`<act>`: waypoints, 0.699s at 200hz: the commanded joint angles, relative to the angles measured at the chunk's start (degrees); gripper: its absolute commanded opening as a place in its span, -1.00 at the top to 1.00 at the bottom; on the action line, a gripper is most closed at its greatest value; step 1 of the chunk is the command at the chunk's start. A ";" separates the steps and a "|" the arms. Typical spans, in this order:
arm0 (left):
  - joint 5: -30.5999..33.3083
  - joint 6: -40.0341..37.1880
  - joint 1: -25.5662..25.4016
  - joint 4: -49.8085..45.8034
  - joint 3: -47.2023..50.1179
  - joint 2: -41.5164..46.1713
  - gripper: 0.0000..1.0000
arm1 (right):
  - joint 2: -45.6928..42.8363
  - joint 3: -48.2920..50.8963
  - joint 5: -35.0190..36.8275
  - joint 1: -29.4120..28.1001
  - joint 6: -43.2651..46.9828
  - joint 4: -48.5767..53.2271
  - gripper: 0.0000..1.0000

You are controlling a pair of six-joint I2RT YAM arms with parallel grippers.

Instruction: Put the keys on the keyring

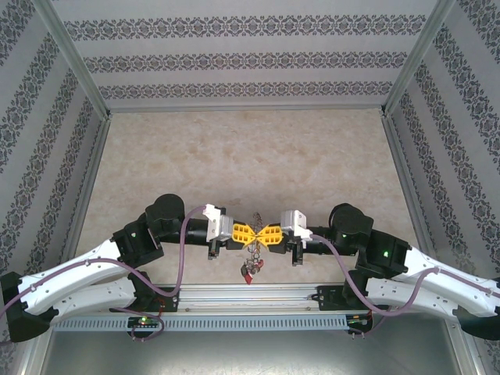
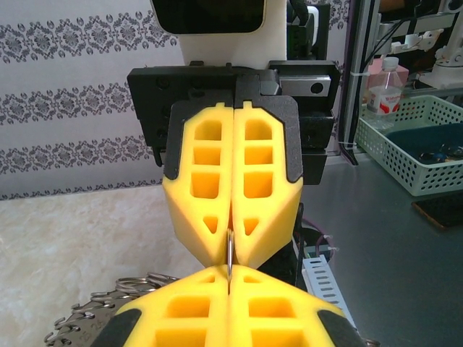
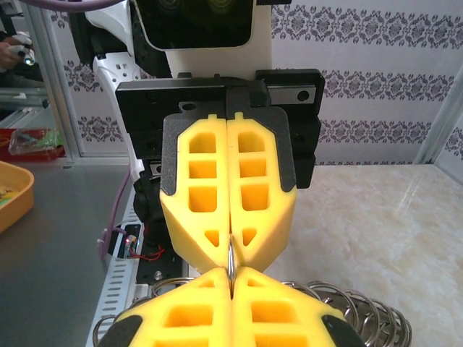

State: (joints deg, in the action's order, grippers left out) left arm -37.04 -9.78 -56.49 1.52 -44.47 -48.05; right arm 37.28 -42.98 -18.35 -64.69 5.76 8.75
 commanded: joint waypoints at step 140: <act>12.80 -7.53 -0.97 -18.49 -10.51 -5.54 0.53 | 5.96 -8.61 4.97 3.60 4.69 13.08 1.00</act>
State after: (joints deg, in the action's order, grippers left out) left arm -25.30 -15.68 -56.69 -15.55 -53.06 -53.43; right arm 42.98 -49.06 -11.73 -61.58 9.43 22.15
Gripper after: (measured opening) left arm 0.238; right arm 0.063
